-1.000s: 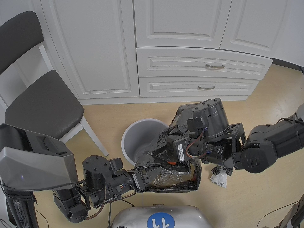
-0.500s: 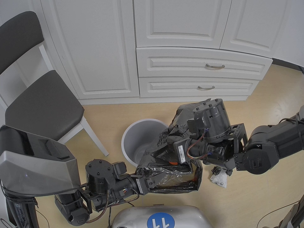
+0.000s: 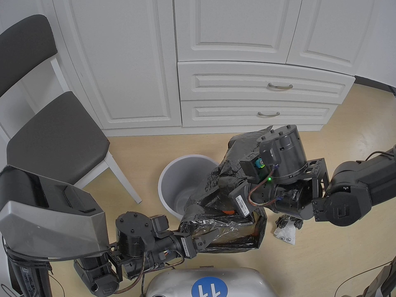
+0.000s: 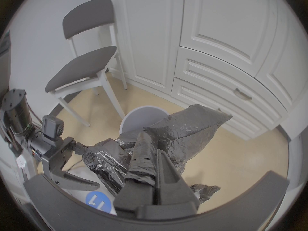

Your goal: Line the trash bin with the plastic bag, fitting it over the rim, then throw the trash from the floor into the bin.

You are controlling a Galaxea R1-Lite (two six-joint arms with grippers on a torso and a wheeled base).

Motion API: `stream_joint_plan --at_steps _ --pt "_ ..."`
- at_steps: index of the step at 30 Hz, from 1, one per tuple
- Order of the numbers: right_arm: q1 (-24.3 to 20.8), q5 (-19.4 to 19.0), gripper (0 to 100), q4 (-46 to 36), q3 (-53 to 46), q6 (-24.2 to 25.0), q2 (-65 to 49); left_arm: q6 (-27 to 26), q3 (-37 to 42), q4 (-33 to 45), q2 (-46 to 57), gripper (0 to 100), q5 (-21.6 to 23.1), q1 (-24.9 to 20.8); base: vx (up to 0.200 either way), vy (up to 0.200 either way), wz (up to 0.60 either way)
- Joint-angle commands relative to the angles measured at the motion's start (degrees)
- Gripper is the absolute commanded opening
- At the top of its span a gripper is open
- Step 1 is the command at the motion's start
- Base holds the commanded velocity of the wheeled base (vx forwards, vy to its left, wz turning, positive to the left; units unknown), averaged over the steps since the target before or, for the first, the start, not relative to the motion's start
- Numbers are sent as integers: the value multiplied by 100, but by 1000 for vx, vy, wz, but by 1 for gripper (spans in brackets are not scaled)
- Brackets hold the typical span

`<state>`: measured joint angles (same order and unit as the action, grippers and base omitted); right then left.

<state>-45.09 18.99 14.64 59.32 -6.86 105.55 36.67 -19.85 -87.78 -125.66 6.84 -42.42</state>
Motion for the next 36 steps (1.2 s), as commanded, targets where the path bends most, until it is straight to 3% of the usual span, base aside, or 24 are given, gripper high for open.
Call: stream_joint_plan --at_steps 1,7,8,15,36 --pt "53 -45 0 -5 -78 -395 -140 -2 16 -11 -125 100 -104 -135 0 0 0" --pt "124 -423 0 -5 -166 -1001 -254 7 -2 -11 -143 100 -139 -161 0 0 0" --pt "176 -669 0 -5 -193 -1441 -351 7 -2 -11 -125 100 -148 -152 0 0 0" --pt "255 -801 0 -31 -184 -2082 -386 16 -10 -19 -169 100 -148 -214 0 0 0" --pt "176 -827 0 -585 -254 -2240 -394 24 -54 -19 -248 100 -157 -266 0 0 0"
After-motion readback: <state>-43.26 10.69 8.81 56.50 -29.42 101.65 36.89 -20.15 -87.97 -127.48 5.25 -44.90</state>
